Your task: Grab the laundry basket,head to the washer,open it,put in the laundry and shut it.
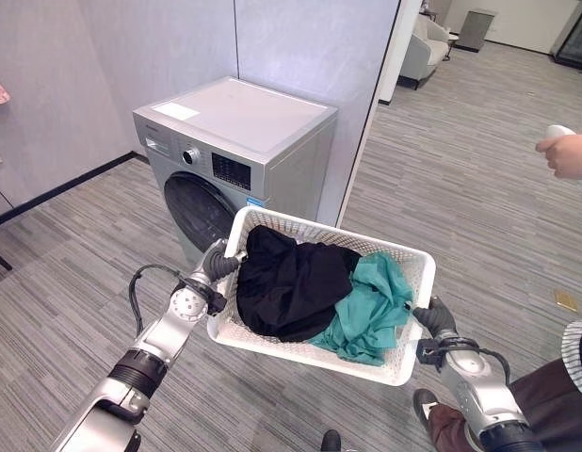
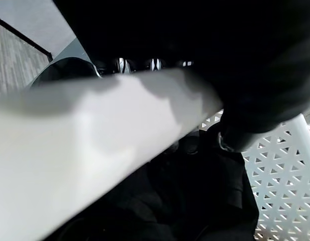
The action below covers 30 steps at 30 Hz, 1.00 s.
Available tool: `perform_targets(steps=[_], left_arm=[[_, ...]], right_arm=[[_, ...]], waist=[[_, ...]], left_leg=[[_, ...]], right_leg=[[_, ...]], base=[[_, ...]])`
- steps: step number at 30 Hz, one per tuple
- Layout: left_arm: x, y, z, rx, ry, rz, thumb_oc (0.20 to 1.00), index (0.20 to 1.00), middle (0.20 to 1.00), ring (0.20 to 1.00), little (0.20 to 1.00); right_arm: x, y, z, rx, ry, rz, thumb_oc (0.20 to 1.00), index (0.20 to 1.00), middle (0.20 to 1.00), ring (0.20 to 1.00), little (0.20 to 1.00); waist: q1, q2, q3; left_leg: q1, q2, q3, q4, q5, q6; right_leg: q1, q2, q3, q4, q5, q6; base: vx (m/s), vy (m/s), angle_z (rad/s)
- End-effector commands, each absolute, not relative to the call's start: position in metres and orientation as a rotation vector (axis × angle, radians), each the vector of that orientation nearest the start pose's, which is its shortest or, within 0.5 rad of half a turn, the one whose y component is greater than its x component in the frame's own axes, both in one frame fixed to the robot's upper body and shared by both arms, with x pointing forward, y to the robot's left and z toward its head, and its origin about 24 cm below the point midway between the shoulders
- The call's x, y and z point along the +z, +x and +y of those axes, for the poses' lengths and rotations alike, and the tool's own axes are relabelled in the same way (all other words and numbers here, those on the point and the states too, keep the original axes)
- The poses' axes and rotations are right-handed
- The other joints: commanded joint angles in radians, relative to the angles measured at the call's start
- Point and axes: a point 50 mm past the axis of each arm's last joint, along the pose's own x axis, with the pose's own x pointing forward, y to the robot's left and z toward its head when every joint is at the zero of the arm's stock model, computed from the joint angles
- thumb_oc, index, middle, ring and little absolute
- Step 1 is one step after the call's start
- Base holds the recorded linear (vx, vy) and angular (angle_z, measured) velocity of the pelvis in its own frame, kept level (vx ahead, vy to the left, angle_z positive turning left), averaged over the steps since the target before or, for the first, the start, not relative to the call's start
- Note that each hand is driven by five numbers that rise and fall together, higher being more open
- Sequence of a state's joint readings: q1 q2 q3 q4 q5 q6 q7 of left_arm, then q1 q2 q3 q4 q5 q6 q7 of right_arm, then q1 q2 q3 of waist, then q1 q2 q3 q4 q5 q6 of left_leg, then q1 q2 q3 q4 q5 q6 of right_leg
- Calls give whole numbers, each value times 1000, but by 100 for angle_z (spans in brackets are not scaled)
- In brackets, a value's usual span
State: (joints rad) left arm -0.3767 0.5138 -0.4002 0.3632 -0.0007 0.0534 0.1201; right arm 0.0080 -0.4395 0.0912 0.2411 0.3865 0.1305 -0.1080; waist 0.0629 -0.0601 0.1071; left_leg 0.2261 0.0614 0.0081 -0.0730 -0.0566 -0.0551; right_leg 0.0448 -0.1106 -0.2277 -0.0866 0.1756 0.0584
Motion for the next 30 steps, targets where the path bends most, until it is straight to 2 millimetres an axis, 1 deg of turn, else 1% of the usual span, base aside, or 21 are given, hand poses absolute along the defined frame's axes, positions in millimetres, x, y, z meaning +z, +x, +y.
perform_targets(steps=[1, 4, 10, 18, 21, 22, 23, 25, 28, 30], left_arm=[[90, 335, 190, -89, 626, -79, 200, 200, 200, 200, 200], [89, 334, 193, -83, 624, -70, 200, 200, 200, 200, 200], [88, 333, 195, -80, 642, -66, 200, 200, 200, 200, 200], [85, 333, 198, -74, 637, -53, 200, 200, 200, 200, 200], [84, 333, 203, -57, 640, -43, 200, 200, 200, 200, 200], [81, 299, 236, 105, 507, -72, 200, 200, 200, 200, 200], [82, 300, 235, 105, 509, -76, 200, 200, 200, 200, 200], [81, 300, 236, 104, 509, -70, 200, 200, 200, 200, 200], [80, 299, 236, 103, 507, -65, 200, 200, 200, 200, 200], [78, 298, 237, 103, 507, -59, 200, 200, 200, 200, 200]], right_arm=[[48, 255, -244, -47, -88, 72, 200, 200, 200, 200, 200], [46, 254, -244, -44, -95, 81, 200, 200, 200, 200, 200], [48, 253, -247, -49, -112, 64, 200, 200, 200, 200, 200], [41, 250, -256, -99, -80, 92, 200, 200, 200, 200, 200], [40, 248, -258, -112, -87, 104, 200, 200, 200, 200, 200], [20, 247, -301, -299, -193, 245, 200, 200, 200, 200, 200], [20, 248, -301, -297, -194, 245, 200, 200, 200, 200, 200], [19, 247, -302, -297, -195, 253, 200, 200, 200, 200, 200], [19, 247, -301, -290, -190, 255, 200, 200, 200, 200, 200], [19, 247, -301, -291, -186, 253, 200, 200, 200, 200, 200]], waist=[[-2, 5, -55], [-2, 7, -55], [-5, 12, -55], [-13, 15, -54], [-15, 15, -54], [-99, -14, -24], [-99, -18, -22], [-99, -14, -24], [-100, -17, -23], [-100, -12, -26]], left_leg=[[-100, -10, -7, 5, 24, 40], [-96, -8, -7, 4, 23, 40], [-95, -8, -11, 4, 22, 42], [-91, -11, -6, -1, 22, 43], [-92, -14, -5, -3, 21, 43], [-22, 63, -38, 21, -129, 18], [-25, 58, -36, 21, -122, 18], [-17, 63, -33, 18, -130, 18], [-19, 61, -31, 18, -123, 17], [-12, 66, -30, 16, -132, 17]], right_leg=[[98, -100, -17, 128, -213, 115], [100, -98, -17, 128, -216, 114], [100, -97, -16, 130, -220, 113], [100, -98, -10, 125, -217, 113], [100, -98, -7, 118, -215, 114], [-77, -111, 147, 12, -87, 126], [-83, -115, 148, 14, -80, 125], [-78, -111, 148, 12, -85, 127], [-83, -113, 152, 13, -79, 125], [-78, -109, 151, 11, -87, 126]], base=[[0, 0, 0], [0, 0, 0], [0, 0, 0], [0, 0, 0], [-12, 3, 0], [-42, -4, 0], [-33, -6, -3], [31, -1, -33], [8, -3, -19], [34, 4, -3]])
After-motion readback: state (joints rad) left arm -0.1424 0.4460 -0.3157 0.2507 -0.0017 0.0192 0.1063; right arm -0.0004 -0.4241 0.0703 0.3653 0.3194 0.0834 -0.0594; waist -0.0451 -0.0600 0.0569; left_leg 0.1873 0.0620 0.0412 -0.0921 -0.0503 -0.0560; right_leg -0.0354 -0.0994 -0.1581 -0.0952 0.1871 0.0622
